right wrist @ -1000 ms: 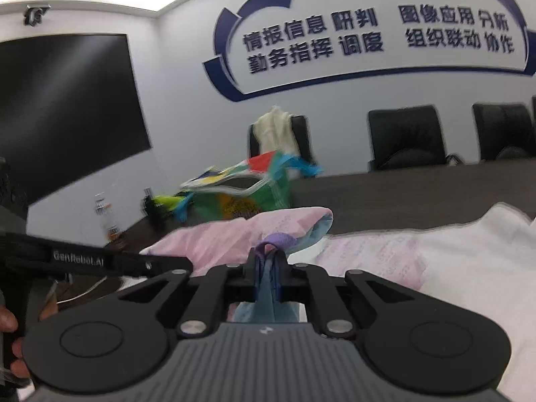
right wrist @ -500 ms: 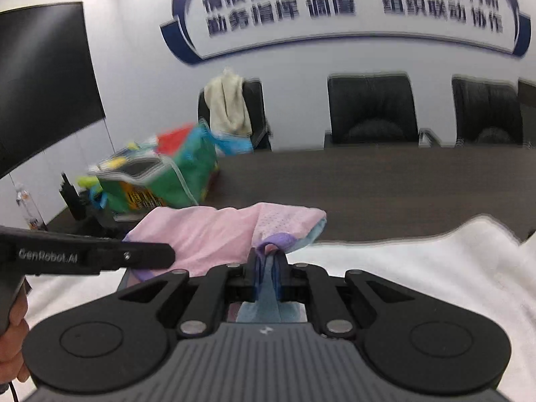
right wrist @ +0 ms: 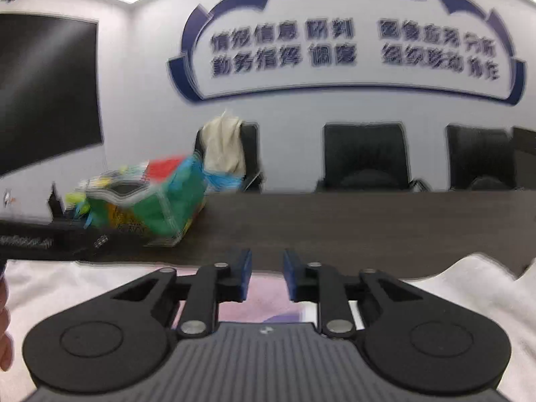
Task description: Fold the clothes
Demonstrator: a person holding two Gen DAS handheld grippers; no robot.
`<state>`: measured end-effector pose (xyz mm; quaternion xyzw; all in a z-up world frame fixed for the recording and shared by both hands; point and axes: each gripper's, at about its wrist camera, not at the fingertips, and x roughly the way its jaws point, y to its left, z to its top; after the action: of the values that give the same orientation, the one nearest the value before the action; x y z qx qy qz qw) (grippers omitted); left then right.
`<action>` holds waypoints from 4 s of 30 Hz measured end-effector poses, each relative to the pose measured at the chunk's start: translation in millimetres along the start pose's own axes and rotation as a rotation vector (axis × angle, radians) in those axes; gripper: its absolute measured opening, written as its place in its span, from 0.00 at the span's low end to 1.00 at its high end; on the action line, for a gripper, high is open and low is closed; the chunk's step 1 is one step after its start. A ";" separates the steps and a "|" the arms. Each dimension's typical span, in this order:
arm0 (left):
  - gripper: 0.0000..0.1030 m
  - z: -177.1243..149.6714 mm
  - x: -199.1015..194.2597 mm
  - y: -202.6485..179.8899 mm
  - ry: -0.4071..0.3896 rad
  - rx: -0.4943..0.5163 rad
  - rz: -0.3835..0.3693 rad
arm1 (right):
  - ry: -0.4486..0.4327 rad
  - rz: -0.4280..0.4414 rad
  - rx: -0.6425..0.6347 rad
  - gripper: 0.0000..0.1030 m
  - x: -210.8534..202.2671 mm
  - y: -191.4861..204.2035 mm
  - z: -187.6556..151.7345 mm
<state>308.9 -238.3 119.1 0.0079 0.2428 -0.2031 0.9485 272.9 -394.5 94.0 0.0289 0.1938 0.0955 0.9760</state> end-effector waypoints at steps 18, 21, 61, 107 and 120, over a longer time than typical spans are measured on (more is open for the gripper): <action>0.57 -81.3 -216.7 64.5 0.008 0.014 0.138 | -0.062 -0.003 -0.052 0.52 -172.6 99.4 -9.8; 0.63 -141.5 -231.3 86.2 0.116 -0.039 0.221 | 0.050 0.028 0.008 0.61 -169.9 125.7 -62.4; 0.90 -248.8 -262.6 64.8 0.209 -0.033 0.400 | 0.299 -0.221 0.049 1.00 -189.7 213.5 -205.8; 1.00 -261.7 -256.7 72.5 0.201 -0.138 0.372 | 0.302 -0.168 0.010 1.00 -178.8 228.8 -204.0; 1.00 -261.6 -256.3 72.6 0.202 -0.137 0.372 | 0.302 -0.167 0.010 1.00 -178.9 228.6 -204.0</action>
<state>12.6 -44.2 1.3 0.0085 0.3441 -0.0059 0.9389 -7.7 -201.9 -6.3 0.0027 0.3406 0.0162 0.9401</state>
